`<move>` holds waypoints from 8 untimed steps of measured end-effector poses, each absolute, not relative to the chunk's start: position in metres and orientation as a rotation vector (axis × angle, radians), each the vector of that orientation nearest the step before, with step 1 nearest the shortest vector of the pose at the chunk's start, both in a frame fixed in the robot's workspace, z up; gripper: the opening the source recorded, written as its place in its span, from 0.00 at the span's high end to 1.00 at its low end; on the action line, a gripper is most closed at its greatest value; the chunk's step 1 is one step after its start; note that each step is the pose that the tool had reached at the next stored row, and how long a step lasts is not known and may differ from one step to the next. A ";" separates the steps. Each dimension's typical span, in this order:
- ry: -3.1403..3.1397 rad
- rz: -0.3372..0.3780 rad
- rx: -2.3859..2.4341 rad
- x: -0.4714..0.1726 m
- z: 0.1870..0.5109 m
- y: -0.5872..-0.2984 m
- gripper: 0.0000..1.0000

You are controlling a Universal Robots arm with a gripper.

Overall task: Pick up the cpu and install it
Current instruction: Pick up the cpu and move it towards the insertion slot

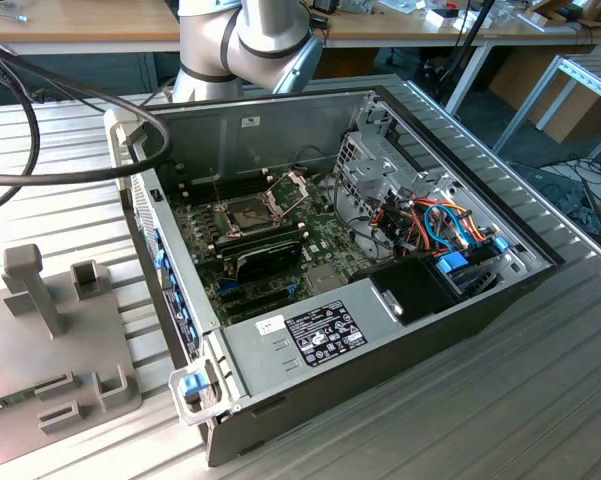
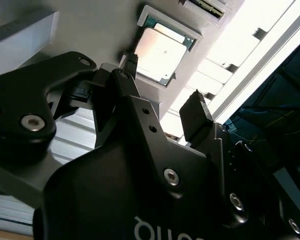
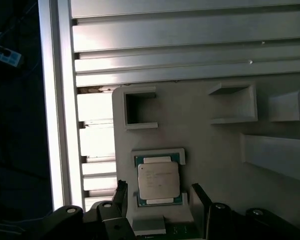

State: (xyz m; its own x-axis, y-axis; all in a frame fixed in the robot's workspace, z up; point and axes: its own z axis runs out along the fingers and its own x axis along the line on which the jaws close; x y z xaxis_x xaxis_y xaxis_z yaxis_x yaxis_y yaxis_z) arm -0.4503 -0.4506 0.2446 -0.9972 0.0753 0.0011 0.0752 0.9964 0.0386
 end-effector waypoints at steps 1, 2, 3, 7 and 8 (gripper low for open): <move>3.138 0.061 0.118 -0.450 0.243 -0.451 0.38; 3.138 0.061 0.118 -0.450 0.242 -0.451 0.38; 3.138 0.061 0.118 -0.450 0.241 -0.451 0.38; 3.138 0.061 0.118 -0.450 0.236 -0.451 0.38; 3.138 0.061 0.118 -0.450 0.235 -0.451 0.38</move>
